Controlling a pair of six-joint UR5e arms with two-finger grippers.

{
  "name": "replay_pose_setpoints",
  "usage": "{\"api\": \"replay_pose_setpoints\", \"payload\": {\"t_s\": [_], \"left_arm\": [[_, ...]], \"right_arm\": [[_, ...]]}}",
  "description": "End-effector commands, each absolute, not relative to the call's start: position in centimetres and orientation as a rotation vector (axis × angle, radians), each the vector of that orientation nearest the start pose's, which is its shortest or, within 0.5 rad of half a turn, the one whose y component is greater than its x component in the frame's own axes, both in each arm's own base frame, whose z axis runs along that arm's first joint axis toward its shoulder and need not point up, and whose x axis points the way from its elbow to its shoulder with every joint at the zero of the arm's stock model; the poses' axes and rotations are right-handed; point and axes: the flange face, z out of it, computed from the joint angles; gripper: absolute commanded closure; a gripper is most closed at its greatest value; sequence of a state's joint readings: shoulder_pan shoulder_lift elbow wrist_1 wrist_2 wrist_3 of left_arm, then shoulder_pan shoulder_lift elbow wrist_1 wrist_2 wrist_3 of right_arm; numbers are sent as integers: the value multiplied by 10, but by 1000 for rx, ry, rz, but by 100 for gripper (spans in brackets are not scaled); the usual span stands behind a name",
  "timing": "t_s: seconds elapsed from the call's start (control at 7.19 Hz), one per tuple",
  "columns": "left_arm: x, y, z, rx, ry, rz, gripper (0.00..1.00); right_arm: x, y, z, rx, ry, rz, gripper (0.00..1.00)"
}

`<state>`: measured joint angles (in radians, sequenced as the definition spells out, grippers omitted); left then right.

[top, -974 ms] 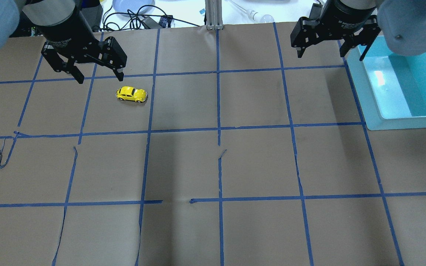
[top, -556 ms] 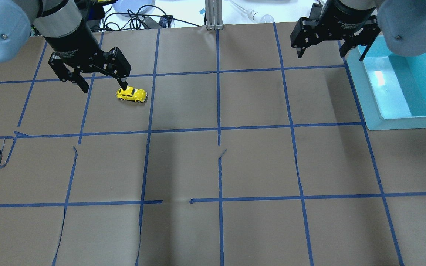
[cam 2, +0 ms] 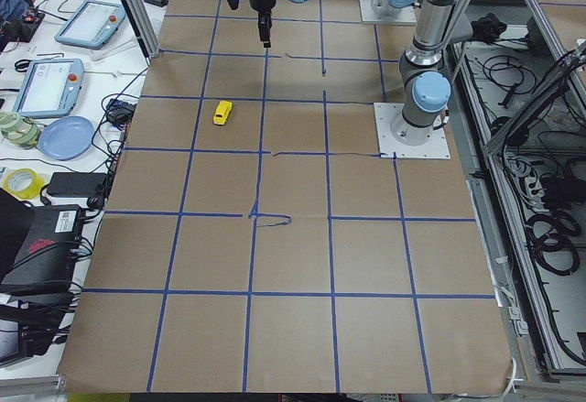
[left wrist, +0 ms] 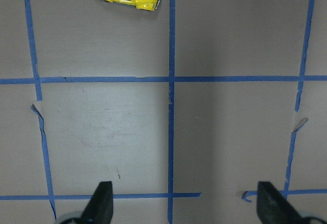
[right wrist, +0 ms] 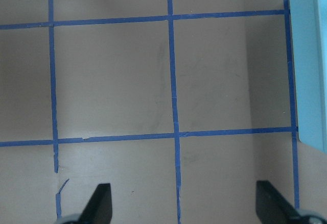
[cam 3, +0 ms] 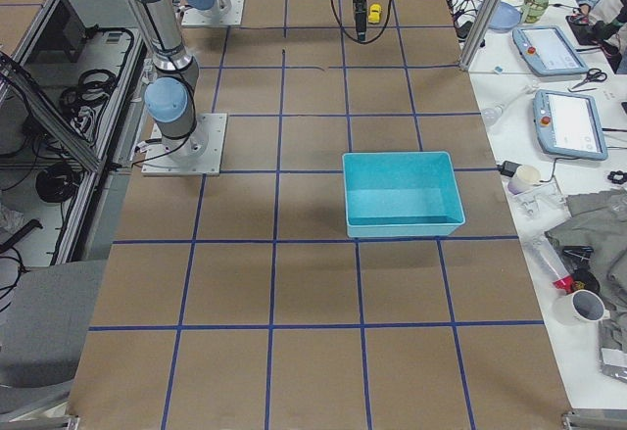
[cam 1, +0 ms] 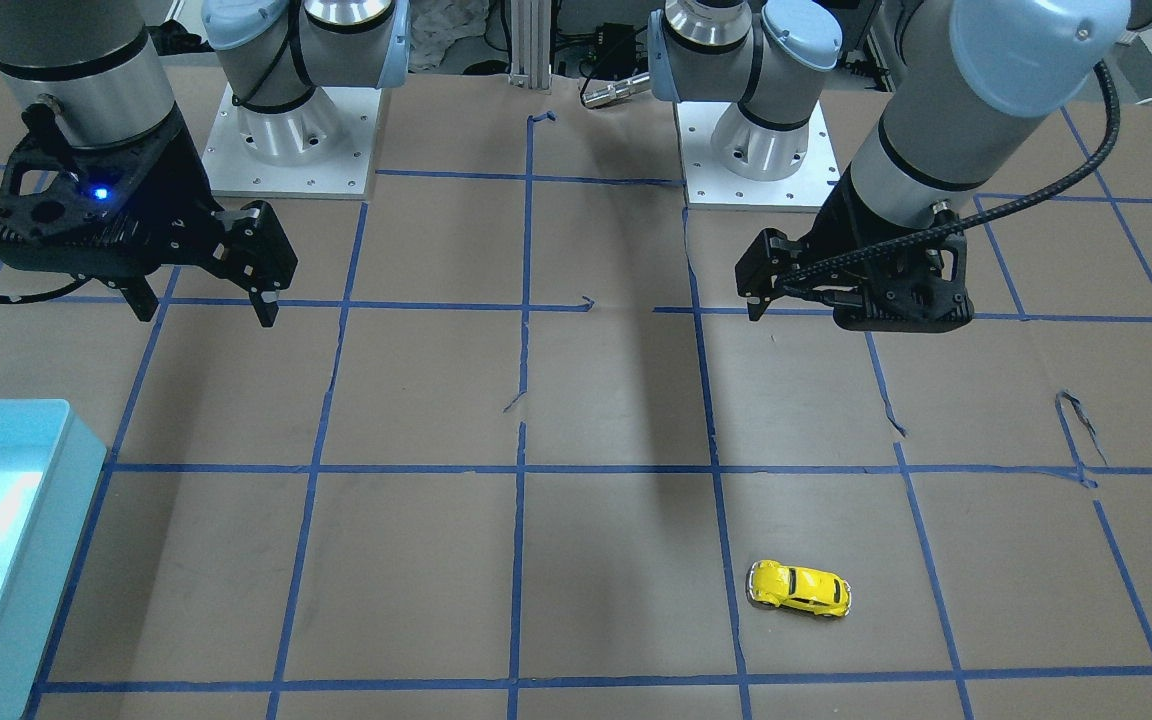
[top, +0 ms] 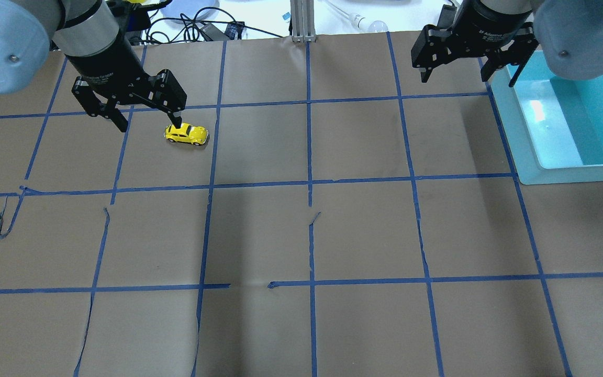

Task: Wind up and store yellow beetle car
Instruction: 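Lower the left gripper toward the yellow beetle car, then reposition the left gripper above the car, aligning with its length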

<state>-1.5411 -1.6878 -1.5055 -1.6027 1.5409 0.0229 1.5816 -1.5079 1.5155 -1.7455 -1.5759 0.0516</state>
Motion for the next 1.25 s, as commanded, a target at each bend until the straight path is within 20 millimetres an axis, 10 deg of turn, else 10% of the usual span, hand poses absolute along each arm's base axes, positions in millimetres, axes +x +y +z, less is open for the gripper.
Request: {"api": "replay_pose_setpoints", "payload": {"t_s": [0.0,0.7,1.11], "left_arm": [[-120,-540,452,-12,3173,140,0],[-118,-564,447,-111,3182,-29,0],[-116,-592,429,-879,3068,-135,0]], "right_arm": [[139,-532,502,68,3129,-262,0],[139,-533,501,68,3129,-260,0],[139,-533,501,68,3129,-260,0]]}}
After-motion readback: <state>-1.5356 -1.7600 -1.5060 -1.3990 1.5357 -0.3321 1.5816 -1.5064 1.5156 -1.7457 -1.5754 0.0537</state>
